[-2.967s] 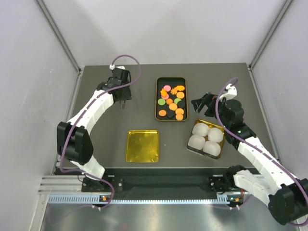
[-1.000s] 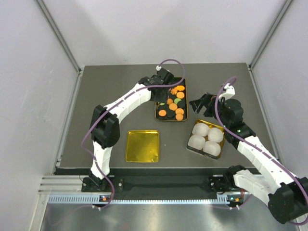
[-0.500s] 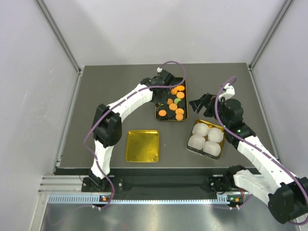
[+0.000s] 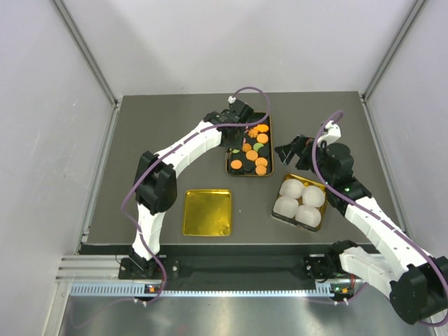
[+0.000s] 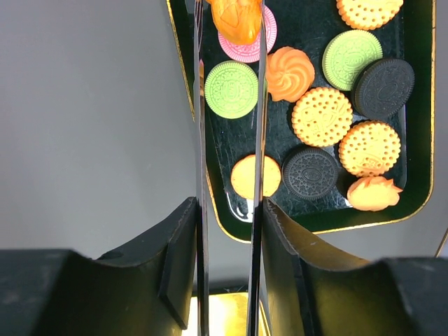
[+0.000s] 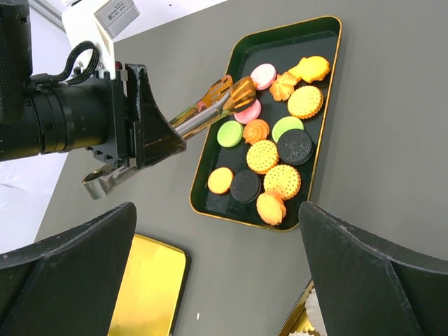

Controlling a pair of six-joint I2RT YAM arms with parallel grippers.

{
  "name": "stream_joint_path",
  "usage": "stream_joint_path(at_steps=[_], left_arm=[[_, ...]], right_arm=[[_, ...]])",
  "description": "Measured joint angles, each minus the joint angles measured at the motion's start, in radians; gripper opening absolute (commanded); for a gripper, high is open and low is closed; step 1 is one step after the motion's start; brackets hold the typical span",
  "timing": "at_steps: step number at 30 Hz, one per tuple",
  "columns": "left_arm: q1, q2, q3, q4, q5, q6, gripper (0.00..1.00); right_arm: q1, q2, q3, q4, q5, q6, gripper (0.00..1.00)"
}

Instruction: Pack the cookies

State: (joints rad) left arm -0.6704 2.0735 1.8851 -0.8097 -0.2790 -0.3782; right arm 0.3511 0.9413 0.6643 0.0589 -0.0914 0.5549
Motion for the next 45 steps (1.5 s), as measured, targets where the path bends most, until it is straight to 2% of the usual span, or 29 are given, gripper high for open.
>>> stream_joint_path(at_steps=[13, 31, 37, 45], left_arm=[[0.000, -0.014, -0.002, -0.006, 0.004, 0.015, 0.36], [-0.006, -0.218, -0.170, -0.007, 0.090, 0.015, 0.34], [-0.061, -0.312, -0.242, -0.006, 0.127, 0.013, 0.34], [-0.204, -0.426, -0.327, 0.008, 0.156, -0.013, 0.34]], right_arm=[[0.000, 0.012, 0.000, 0.000, -0.002, 0.000, 1.00], [0.000, 0.031, 0.006, 0.000, 0.009, 0.000, 1.00], [0.000, 0.026, 0.006, -0.001, 0.047, -0.002, 1.00], [0.000, -0.019, 0.011, -0.053, 0.131, -0.020, 1.00]])
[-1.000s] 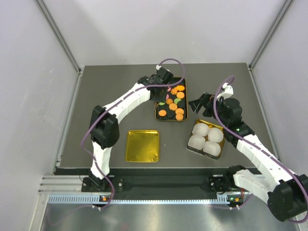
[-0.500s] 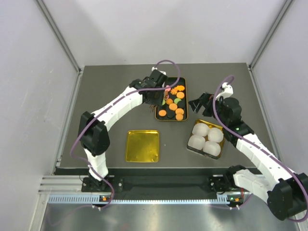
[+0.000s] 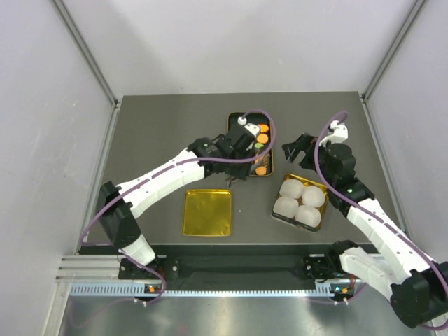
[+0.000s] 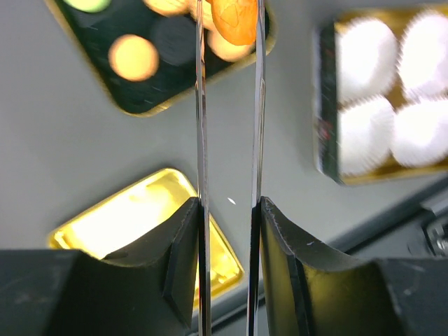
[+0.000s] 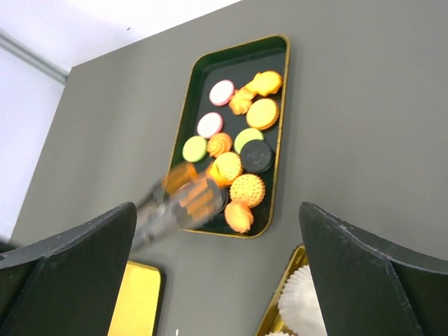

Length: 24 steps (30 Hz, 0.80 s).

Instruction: Pack the cookies

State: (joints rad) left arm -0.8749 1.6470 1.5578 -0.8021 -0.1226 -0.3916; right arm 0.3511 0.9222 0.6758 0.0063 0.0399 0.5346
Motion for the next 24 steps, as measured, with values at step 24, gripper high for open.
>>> stream_joint_path(at_steps=[24], left_arm=[[-0.222, 0.068, -0.071, 0.131, 0.057, -0.056, 0.34]], right_arm=[[-0.003, -0.053, 0.045, -0.128, 0.140, -0.071, 1.00]])
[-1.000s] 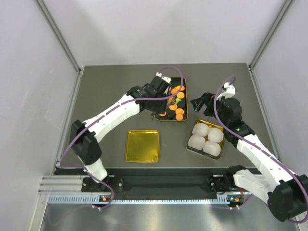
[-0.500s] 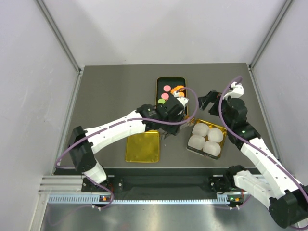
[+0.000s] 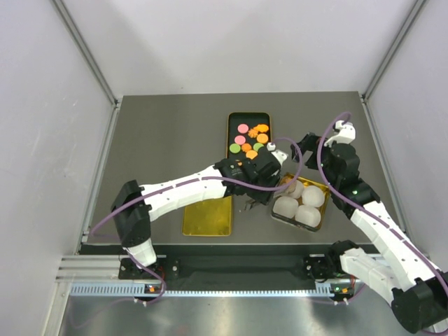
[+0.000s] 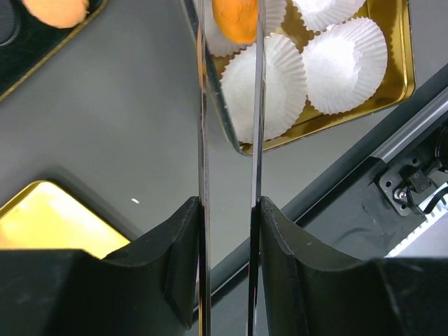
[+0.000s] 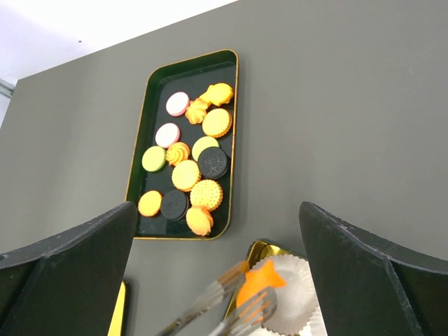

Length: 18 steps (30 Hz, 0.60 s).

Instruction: Pack the cookies

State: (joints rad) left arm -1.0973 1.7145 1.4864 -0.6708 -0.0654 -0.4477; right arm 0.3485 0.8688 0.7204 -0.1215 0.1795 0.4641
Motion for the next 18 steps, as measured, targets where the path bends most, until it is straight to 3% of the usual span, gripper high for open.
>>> stream_joint_path(at_steps=[18], left_arm=[[-0.008, 0.079, 0.044, 0.009, -0.003, 0.001, 0.37]], right_arm=[[-0.010, -0.003, 0.000, -0.006, 0.011, -0.011, 1.00]])
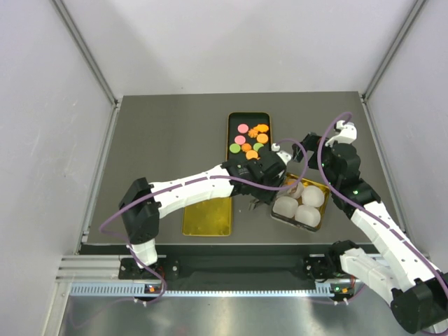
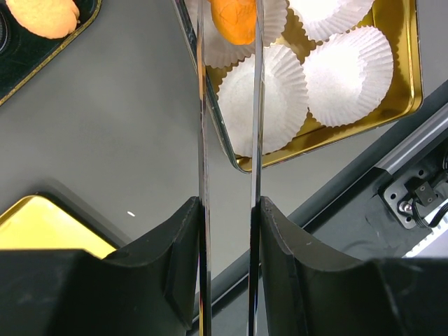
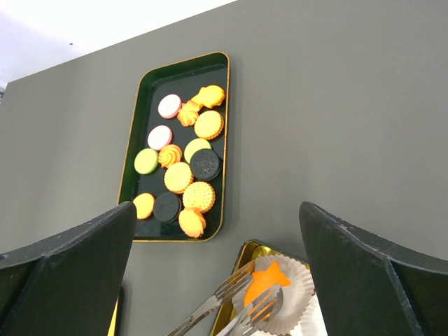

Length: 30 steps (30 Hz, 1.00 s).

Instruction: Pack the cookies

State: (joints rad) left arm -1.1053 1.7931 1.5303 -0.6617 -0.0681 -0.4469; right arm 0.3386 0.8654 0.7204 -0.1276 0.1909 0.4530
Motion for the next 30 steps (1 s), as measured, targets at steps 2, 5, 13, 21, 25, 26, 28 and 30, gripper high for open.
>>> stream_joint_path(at_steps=[2, 5, 13, 21, 25, 26, 28, 30], left_arm=[[0.000, 0.000, 0.002, -0.001, 0.000, 0.000, 0.38], [0.000, 0.000, 0.010, -0.001, -0.005, 0.000, 0.40], [0.000, 0.000, 0.014, -0.003, -0.012, 0.001, 0.46], [0.000, 0.000, 0.022, -0.005, -0.017, 0.003, 0.48], [0.000, 0.000, 0.029, -0.004, -0.018, 0.004, 0.49], [0.000, 0.000, 0.030, -0.004, -0.018, 0.004, 0.49], [-0.001, 0.000, 0.031, -0.004, -0.018, 0.004, 0.49], [-0.001, 0.000, 0.033, -0.005, -0.018, 0.004, 0.49]], right_arm=[[-0.001, 0.000, 0.000, 0.000, 0.000, 0.000, 1.00], [-0.001, -0.001, 0.000, -0.001, 0.000, 0.000, 1.00], [-0.001, -0.001, 0.000, -0.001, -0.001, 0.000, 1.00], [-0.001, -0.001, 0.000, -0.001, -0.002, 0.000, 1.00], [-0.001, 0.000, 0.000, -0.001, -0.009, 0.000, 1.00], [-0.001, 0.000, 0.000, -0.001, -0.010, 0.000, 1.00], [-0.001, 0.000, 0.000, -0.001, -0.011, 0.000, 1.00], [-0.001, -0.001, 0.000, -0.001, -0.014, 0.000, 1.00]])
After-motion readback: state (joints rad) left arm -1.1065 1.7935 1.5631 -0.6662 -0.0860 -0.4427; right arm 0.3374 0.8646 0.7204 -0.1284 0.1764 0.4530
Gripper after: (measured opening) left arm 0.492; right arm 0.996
